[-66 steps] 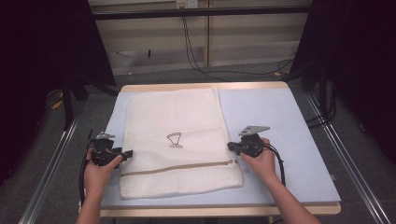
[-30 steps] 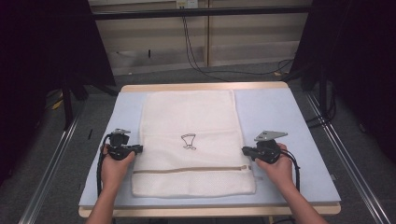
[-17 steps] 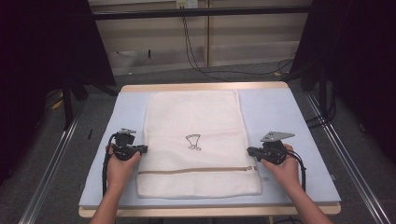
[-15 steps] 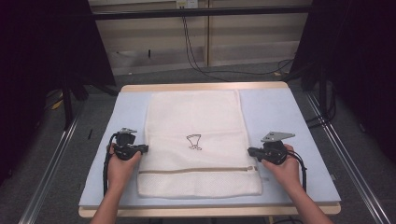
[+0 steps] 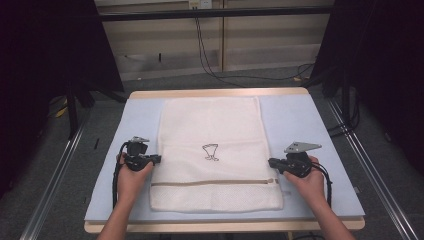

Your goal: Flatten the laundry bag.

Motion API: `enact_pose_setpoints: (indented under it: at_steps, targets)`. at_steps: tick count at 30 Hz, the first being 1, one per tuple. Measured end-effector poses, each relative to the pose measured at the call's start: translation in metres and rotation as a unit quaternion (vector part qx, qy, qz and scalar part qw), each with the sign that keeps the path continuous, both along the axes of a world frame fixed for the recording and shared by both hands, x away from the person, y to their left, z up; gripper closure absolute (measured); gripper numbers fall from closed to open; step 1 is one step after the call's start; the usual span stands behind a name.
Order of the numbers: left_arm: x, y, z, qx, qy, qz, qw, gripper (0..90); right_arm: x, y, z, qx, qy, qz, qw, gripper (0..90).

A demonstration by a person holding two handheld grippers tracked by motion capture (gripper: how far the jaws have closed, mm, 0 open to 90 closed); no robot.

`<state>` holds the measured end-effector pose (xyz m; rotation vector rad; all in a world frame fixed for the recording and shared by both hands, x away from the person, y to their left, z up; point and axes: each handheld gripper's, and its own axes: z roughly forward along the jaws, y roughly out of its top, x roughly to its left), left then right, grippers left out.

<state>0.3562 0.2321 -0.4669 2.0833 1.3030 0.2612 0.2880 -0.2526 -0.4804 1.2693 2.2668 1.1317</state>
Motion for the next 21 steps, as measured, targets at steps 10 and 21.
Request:
enact_pose_setpoints:
  at_steps: [10, 21]
  targets:
    - [-0.0022, 0.0013, 0.0014, -0.004, 0.003, -0.002, 1.0000, 84.8, -0.0028, 0.0019, 0.0008, -0.008, 0.004, 0.004, 1.0000, 86.6]
    - [-0.0057, 0.0064, 0.0035, -0.003, 0.008, -0.007, 0.9999, 84.8, -0.0042, 0.0009, 0.0012, -0.005, 0.004, 0.008, 1.0000, 86.6]
